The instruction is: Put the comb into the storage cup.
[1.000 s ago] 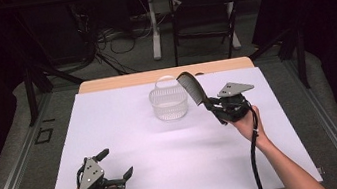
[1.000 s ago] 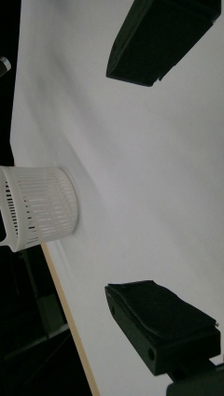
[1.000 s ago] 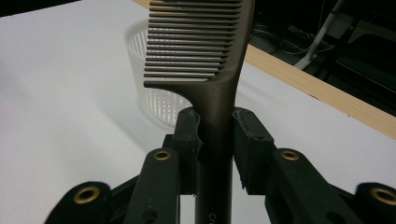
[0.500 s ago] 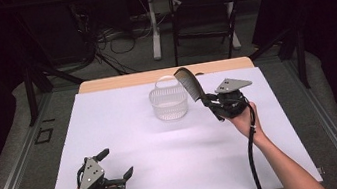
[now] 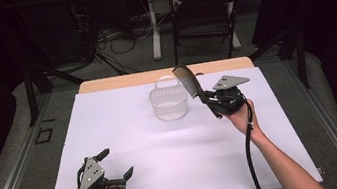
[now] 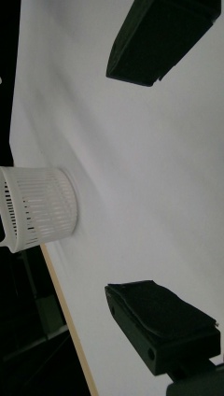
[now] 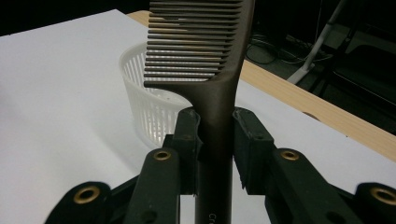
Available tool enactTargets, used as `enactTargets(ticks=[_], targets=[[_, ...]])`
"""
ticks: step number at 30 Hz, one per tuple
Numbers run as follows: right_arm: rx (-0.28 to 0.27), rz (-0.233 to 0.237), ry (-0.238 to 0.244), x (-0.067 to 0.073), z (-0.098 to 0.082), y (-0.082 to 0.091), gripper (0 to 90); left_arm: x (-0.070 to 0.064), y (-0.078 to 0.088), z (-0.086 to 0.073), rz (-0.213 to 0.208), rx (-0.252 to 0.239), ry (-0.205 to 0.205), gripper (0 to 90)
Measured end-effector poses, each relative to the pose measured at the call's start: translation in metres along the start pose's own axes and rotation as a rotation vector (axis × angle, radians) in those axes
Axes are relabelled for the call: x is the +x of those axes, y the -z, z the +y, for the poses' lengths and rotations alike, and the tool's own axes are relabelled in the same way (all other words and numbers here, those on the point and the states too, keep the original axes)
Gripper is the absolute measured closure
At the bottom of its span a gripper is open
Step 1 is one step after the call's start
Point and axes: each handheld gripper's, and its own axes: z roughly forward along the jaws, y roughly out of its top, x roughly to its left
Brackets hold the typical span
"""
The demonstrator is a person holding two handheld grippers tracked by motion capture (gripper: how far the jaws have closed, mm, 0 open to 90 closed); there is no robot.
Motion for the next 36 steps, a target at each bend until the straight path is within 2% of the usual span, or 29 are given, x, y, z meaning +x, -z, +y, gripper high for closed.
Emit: enactTargets(ticks=[20,36], targets=[[-0.015,-0.005,0.011,-0.002,0.013,-0.009,72.6,0.0,0.0,0.0,-0.001,0.0,-0.005,0.6],[-0.031,-0.01,0.007,-0.003,0.015,-0.016,72.6,0.0,0.0,0.0,0.0,-0.001,-0.004,0.6]])
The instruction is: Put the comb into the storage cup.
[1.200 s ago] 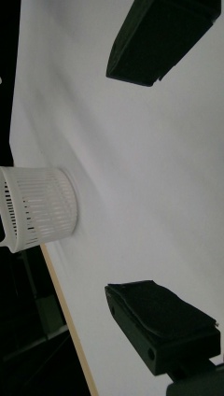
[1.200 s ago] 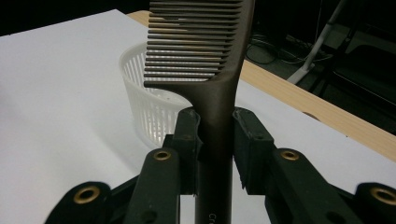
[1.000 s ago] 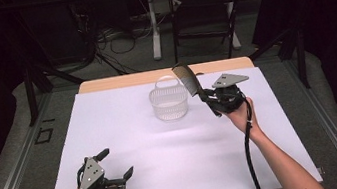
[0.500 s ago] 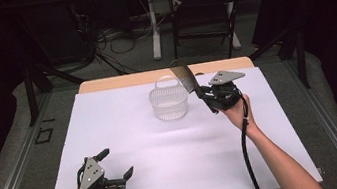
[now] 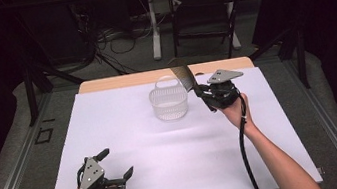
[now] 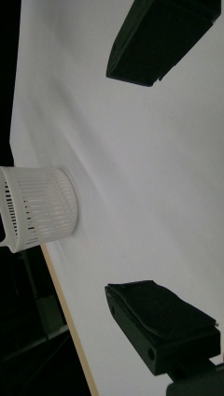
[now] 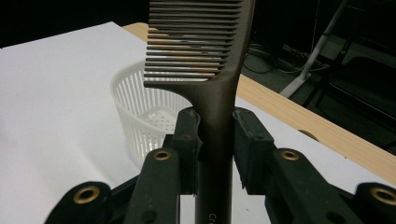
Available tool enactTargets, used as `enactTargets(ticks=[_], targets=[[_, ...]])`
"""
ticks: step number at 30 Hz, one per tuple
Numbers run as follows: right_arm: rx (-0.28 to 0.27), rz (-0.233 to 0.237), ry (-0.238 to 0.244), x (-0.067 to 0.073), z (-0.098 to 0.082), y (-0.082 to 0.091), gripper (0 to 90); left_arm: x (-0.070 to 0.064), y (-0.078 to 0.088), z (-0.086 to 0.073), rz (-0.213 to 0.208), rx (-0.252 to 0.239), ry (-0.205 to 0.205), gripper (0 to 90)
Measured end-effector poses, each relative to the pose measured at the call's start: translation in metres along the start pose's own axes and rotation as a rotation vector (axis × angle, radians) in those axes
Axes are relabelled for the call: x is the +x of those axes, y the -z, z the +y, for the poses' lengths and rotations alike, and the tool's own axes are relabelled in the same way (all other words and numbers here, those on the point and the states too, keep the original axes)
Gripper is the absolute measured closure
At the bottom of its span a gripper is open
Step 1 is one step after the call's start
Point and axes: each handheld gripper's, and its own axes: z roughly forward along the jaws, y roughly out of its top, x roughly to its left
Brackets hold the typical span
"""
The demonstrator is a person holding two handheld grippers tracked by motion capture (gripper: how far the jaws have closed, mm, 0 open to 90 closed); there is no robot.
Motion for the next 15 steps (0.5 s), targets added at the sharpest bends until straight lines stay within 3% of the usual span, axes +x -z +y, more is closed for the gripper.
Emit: enactTargets(ticks=[15], targets=[[-0.016,0.005,0.023,0.0,0.004,-0.0032,72.6,-0.0002,-0.0001,0.0,-0.001,-0.001,0.001,0.7]])
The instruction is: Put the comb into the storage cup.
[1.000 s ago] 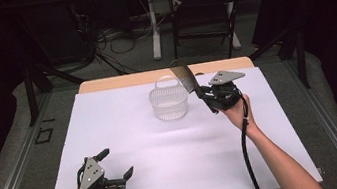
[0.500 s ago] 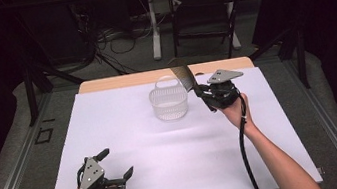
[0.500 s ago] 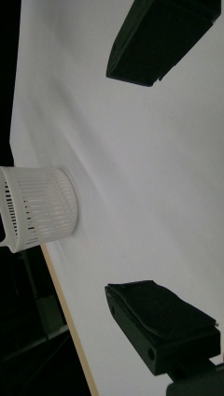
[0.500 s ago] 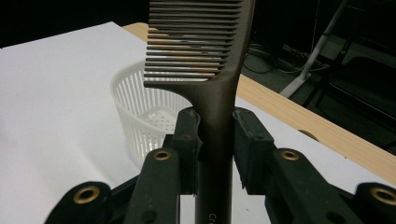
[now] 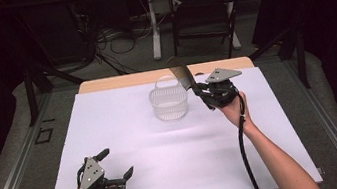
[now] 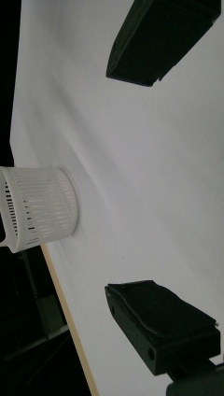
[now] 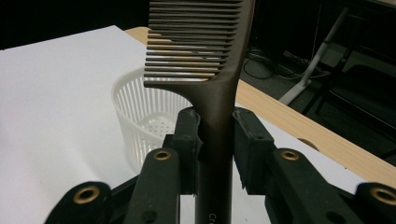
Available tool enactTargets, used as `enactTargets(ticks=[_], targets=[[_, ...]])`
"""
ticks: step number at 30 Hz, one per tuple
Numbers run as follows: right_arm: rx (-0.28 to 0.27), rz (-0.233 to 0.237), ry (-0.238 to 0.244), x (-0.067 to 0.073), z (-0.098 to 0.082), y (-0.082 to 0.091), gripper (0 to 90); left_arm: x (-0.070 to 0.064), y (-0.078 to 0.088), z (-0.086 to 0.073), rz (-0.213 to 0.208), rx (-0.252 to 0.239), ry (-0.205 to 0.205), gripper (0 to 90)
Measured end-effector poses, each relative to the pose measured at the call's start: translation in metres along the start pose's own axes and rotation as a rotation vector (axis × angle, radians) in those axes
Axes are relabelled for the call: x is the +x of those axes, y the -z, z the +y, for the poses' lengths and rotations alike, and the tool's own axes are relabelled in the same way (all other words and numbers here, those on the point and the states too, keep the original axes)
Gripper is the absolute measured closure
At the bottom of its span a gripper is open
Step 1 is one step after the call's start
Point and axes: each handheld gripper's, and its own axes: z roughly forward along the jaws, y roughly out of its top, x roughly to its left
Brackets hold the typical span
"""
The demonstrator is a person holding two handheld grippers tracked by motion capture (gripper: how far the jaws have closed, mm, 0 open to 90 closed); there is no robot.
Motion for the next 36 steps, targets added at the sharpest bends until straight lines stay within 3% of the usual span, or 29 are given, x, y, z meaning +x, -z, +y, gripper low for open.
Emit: enactTargets(ticks=[36], targets=[[-0.041,0.013,0.03,0.0012,0.0089,-0.0047,72.6,-0.0001,0.0003,0.0003,-0.005,-0.004,0.001,0.7]])
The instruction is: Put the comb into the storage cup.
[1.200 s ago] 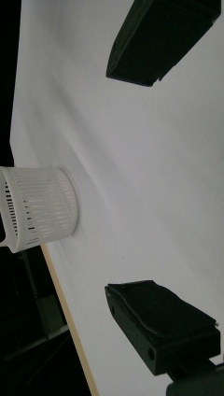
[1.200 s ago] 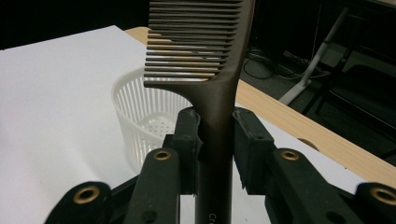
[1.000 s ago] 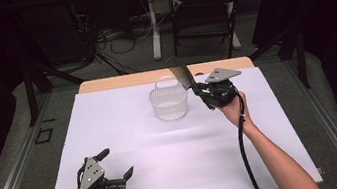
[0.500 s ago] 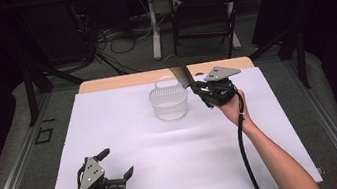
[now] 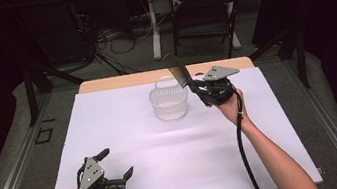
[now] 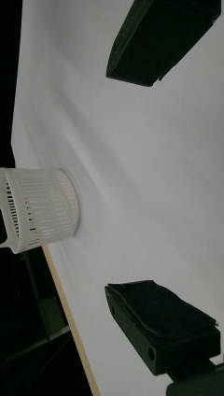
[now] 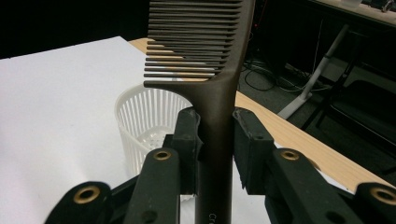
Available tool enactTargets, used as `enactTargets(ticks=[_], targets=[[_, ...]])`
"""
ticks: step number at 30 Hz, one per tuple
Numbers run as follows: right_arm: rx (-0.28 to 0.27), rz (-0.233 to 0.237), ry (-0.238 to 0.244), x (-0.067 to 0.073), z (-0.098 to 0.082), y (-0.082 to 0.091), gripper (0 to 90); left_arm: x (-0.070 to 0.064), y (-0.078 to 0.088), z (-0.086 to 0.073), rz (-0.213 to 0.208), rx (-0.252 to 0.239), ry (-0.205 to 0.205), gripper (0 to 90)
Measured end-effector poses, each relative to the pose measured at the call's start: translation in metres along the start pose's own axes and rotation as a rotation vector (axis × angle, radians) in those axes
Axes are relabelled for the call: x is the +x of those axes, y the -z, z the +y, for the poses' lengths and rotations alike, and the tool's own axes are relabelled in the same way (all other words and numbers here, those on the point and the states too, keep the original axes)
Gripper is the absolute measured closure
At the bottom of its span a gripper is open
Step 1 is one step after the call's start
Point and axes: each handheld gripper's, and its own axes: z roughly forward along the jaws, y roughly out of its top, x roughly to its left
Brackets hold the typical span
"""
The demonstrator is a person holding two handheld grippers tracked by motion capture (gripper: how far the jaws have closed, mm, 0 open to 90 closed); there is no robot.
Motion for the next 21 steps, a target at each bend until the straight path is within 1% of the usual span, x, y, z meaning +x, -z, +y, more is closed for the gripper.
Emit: enactTargets(ticks=[5,11,21], targets=[[-0.009,0.004,0.003,0.0,0.0004,-0.0012,72.6,-0.0002,-0.0005,0.0002,-0.001,0.001,-0.004,0.7],[-0.028,-0.003,0.007,-0.0001,0.0026,-0.0013,72.6,-0.0002,-0.0004,0.0001,0.0,0.0,0.0,0.7],[-0.039,-0.003,0.017,0.0012,0.0052,-0.005,72.6,0.0001,-0.0003,0.0002,0.0,-0.004,0.002,0.7]])
